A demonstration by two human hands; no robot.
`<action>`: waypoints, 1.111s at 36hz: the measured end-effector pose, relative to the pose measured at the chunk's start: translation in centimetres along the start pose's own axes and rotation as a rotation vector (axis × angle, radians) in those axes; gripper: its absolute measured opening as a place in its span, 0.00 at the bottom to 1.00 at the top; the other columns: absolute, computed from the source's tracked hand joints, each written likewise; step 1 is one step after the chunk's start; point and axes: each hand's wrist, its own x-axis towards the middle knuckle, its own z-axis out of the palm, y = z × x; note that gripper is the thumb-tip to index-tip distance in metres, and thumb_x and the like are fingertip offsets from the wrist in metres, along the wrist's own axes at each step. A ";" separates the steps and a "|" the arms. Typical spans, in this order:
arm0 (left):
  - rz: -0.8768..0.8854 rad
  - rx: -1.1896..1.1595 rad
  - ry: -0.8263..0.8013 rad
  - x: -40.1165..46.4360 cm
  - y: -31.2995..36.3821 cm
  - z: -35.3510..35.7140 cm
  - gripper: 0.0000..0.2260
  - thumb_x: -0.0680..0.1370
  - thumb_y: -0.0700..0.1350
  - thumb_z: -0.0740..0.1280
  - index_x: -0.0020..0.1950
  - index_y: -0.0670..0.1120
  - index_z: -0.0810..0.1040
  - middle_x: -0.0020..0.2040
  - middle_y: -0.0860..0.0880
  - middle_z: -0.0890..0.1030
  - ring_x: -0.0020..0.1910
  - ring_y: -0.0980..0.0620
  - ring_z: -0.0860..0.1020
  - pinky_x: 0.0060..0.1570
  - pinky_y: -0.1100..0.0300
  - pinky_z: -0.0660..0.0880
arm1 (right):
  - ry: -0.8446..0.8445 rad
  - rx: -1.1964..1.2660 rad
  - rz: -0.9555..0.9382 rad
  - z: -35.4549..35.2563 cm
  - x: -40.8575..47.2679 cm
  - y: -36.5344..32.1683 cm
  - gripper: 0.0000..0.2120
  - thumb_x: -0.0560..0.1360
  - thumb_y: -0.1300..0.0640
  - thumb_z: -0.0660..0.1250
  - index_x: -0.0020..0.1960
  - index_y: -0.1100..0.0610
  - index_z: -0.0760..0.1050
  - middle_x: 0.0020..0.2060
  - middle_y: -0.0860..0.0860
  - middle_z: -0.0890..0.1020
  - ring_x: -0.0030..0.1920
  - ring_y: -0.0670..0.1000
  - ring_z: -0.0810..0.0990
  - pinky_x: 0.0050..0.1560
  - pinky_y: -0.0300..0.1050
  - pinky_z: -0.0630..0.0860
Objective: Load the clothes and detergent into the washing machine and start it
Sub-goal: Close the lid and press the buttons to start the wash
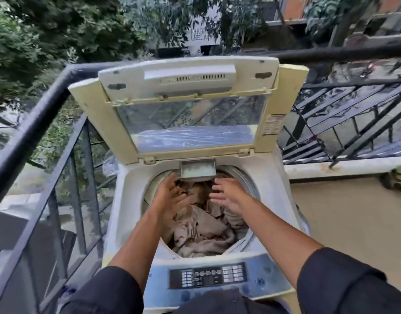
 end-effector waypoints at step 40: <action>0.008 -0.315 -0.209 3.0 3.5 3.0 0.39 0.83 0.60 0.61 0.86 0.43 0.48 0.86 0.44 0.55 0.83 0.37 0.57 0.77 0.37 0.64 | 0.078 0.289 -0.076 4.7 2.3 -3.3 0.15 0.84 0.67 0.54 0.70 0.62 0.68 0.62 0.63 0.79 0.46 0.59 0.85 0.40 0.52 0.84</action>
